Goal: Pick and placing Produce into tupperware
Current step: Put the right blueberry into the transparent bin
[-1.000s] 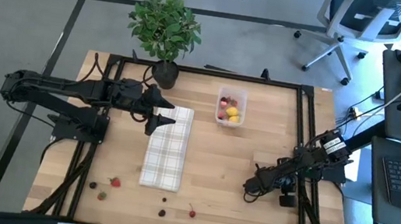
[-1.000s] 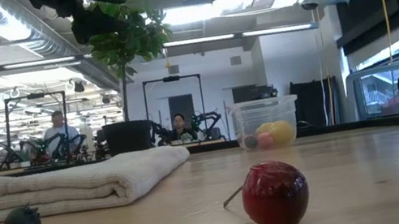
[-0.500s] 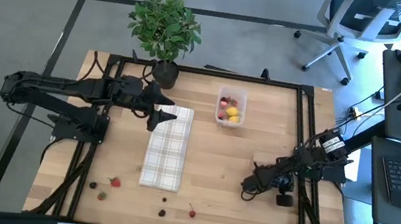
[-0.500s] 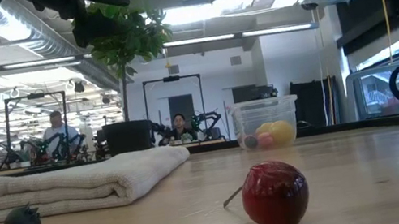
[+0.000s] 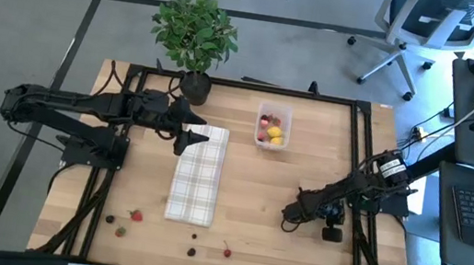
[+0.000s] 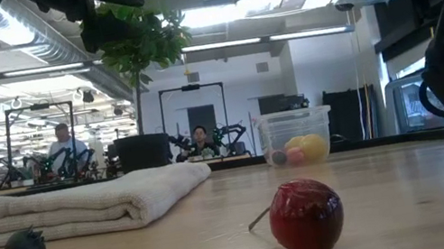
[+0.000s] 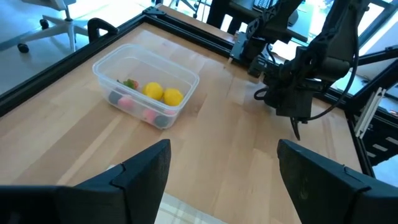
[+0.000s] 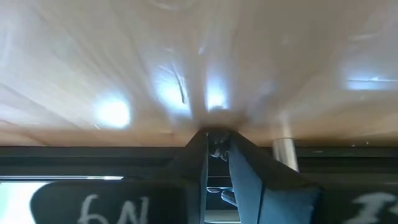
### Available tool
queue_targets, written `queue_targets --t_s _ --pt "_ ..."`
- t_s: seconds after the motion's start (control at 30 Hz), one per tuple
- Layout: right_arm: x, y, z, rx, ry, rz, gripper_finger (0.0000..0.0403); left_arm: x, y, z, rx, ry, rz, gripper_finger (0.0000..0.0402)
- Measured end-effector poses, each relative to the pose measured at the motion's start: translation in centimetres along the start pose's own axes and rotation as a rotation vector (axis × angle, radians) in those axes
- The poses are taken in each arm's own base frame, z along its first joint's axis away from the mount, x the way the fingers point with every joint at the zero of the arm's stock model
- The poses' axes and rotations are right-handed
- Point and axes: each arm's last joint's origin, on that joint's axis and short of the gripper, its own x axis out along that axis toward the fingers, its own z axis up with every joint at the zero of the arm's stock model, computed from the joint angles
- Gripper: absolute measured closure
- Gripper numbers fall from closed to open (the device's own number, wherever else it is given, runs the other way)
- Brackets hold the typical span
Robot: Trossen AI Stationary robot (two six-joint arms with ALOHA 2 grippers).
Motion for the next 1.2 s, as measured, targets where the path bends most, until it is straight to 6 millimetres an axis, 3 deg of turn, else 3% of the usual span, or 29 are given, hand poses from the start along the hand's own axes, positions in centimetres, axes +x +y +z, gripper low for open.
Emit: queue_targets --t_s 0.33,0.67,0.9,1.2 --pt "-2.1 0.1 0.8 0.011 -0.055 0.007 0.0351 0.0 0.0 0.0 0.000 0.000 0.000 0.0117" --pt "-7.9 -1.0 1.5 0.065 -0.142 -0.034 0.0351 0.0 0.0 0.0 0.001 0.001 0.000 0.0117" --pt "-14.5 -4.6 1.7 0.118 -0.284 -0.076 0.0351 0.0 0.0 0.0 0.001 0.001 0.000 0.0117" --pt "-23.8 -12.3 0.1 0.307 -0.644 -0.124 0.0351 0.0 -0.3 -0.1 0.009 0.007 -0.013 0.0117"
